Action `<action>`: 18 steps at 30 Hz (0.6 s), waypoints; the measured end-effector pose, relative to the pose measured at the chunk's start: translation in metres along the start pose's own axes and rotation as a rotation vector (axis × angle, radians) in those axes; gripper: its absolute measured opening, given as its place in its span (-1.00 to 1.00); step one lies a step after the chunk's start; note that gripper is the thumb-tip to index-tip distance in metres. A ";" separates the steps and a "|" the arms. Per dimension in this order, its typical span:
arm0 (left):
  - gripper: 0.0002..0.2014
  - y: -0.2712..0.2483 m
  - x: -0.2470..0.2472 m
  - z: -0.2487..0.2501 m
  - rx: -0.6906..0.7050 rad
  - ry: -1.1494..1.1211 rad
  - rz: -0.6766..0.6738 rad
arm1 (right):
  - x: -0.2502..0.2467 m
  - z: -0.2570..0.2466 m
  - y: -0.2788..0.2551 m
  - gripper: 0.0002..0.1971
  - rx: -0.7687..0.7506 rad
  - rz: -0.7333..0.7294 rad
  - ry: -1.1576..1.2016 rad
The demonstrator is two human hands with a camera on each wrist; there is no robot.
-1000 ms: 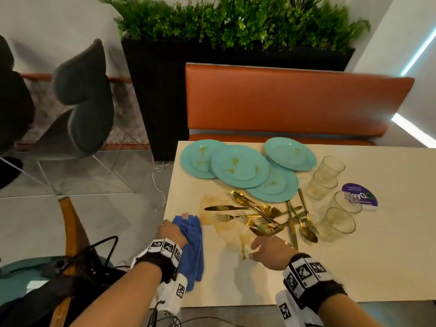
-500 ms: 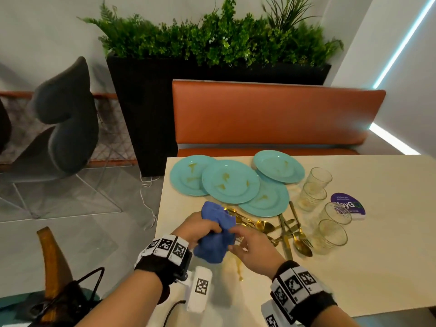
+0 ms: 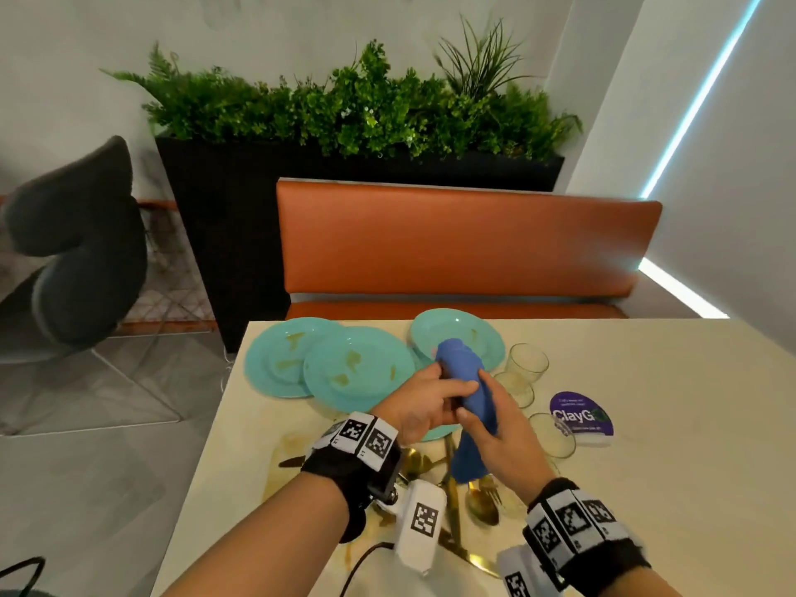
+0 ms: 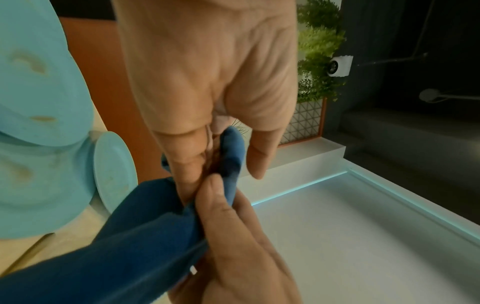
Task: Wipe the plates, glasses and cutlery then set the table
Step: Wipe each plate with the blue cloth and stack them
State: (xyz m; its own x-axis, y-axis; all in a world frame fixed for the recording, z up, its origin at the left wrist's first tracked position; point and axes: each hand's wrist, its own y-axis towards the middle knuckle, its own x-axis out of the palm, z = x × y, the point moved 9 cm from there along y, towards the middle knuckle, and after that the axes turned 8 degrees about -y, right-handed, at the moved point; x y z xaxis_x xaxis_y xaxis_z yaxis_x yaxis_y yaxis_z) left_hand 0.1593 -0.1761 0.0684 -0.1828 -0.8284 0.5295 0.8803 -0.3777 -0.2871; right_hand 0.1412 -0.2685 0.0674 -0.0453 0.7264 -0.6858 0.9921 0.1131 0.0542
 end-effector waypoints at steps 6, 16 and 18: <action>-0.96 0.028 0.003 -0.011 -0.112 0.307 -0.012 | -0.015 0.048 0.020 -0.76 0.250 0.026 0.356; -0.85 0.141 -0.120 0.007 -0.215 0.472 0.485 | -0.026 0.110 0.042 -0.87 0.676 0.128 0.686; -0.83 0.165 -0.131 0.008 -0.233 0.501 0.491 | -0.026 0.121 0.050 -0.81 0.747 0.152 0.680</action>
State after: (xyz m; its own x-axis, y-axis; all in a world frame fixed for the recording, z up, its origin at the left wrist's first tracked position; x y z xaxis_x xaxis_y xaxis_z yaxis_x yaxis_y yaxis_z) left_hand 0.3320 -0.1265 -0.0421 -0.0192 -0.9931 -0.1153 0.8067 0.0528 -0.5886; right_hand 0.2060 -0.3638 0.0003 0.2614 0.9551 -0.1395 0.8014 -0.2953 -0.5201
